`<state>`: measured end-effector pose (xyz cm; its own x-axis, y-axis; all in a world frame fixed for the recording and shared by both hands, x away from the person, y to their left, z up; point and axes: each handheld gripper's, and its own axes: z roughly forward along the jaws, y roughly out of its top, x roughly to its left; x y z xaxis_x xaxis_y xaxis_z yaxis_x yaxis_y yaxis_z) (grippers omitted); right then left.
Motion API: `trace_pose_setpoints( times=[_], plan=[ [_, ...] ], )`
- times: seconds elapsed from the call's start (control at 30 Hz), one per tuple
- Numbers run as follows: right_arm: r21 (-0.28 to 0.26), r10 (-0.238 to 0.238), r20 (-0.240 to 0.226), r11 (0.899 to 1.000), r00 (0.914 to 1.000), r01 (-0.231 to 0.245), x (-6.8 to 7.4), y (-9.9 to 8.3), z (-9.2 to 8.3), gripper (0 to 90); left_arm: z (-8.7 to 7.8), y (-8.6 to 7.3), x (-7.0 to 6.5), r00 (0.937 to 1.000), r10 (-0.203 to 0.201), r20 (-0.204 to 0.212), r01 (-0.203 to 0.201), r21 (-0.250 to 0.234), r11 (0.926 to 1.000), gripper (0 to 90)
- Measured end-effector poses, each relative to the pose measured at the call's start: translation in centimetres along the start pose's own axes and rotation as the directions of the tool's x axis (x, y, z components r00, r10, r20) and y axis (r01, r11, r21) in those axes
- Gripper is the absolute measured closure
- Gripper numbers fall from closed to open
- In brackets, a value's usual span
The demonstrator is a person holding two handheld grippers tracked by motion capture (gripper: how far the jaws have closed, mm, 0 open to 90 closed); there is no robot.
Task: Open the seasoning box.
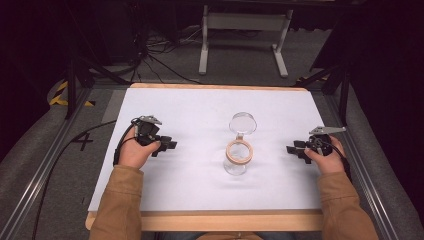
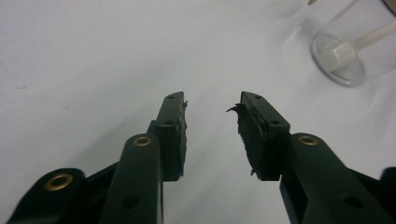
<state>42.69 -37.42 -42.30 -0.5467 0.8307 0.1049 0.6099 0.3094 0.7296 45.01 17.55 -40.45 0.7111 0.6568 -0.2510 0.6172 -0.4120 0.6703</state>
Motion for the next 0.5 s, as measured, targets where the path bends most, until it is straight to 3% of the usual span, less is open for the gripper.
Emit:
trace_pose_setpoints(
  times=[0.1,0.23,0.43,0.5],
  plan=[
    [0.01,0.007,0.019,1.0,0.9998,-0.007,-0.01,-0.15,0.26,46.2,0.2,-0.05,0.04,1.0,0.001,0.003,-0.001,0.007,1.0,58.8],
    [0.071,0.0,0.041,0.997,0.9991,-0.003,0.03,-0.45,0.78,42.8,0.69,-0.08,0.03,0.9999,0.013,-0.005,-0.013,0.047,0.9988,52.8],
    [0.055,-0.007,0.06,0.998,0.9982,0.004,0.18,-0.41,0.54,42.0,0.73,0.3,-0.28,0.9997,0.023,-0.002,-0.023,0.034,0.9992,50.3],
    [0.024,-0.002,0.061,1.0,0.9981,0.001,0.38,-0.25,0.11,42.0,0.71,0.56,-0.5,0.9998,0.022,0.0,-0.022,0.028,0.9994,49.7]
  ],
)
